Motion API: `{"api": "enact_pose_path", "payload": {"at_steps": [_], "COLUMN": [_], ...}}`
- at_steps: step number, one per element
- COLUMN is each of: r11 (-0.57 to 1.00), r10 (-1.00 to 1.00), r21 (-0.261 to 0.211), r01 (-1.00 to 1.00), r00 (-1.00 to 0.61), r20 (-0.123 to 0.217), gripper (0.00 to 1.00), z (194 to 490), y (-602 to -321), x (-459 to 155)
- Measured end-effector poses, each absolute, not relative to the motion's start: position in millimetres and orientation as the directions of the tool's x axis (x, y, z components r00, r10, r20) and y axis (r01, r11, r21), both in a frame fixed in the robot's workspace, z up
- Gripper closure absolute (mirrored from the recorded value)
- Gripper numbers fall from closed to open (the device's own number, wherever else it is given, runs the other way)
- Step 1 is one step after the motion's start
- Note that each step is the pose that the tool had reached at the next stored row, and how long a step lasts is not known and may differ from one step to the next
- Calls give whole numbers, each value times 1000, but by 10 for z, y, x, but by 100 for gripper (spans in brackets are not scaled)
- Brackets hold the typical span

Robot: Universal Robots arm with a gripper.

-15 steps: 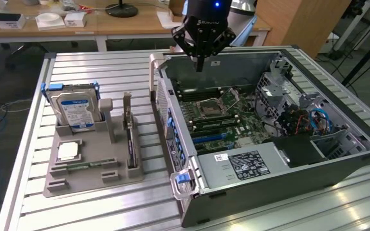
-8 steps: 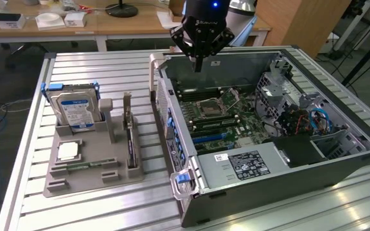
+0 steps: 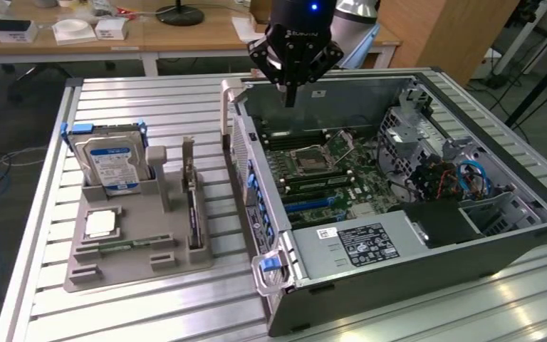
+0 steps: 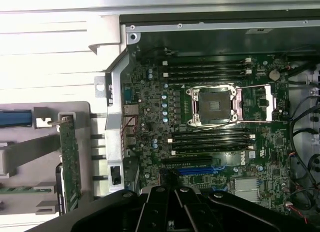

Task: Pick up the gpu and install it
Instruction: 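Reach for the gpu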

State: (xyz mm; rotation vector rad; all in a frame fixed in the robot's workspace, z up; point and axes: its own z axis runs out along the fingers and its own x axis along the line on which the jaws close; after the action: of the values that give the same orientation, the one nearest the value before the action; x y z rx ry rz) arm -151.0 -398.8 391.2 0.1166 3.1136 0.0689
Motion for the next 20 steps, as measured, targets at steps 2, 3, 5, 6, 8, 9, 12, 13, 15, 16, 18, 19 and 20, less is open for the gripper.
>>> {"api": "enact_pose_path", "payload": {"at_steps": [2,3,5,6,8,9,12,13,15,16,18,19,20], "r11": [996,996,996,996,996,996,996,996,996,996,996,996,996], "r10": [75,75,75,75,75,75,75,75,75,75,75,75,75], "r21": [45,45,45,45,45,45,45,45,45,45,45,45,45], "r01": [74,74,74,74,74,74,74,74,74,74,74,74,74], "r00": [-997,-997,-997,-997,-997,-997,-997,-997,-997,-997,-997,-997,-997], "r20": [-23,-23,-23,-23,-23,-23,-23,-23,-23,-23,-23,-23,-23], "gripper": [89,89,89,89,89,89,89,89,89,89,89,89,89], "z": [3912,3911,3910,3910,3909,3909,3908,3907,3906,3906,3905,3905,3905], "y": [-3988,-3988,-3989,-3988,-3989,-3988,-3989,-3989,-3989,-3988,-3988,-3989,-3988], "x": [-1522,-1528,-1541,-1547,-1559,-1565,-1583,-1589,-1601,-1607,-1618,-1624,-1630]}}
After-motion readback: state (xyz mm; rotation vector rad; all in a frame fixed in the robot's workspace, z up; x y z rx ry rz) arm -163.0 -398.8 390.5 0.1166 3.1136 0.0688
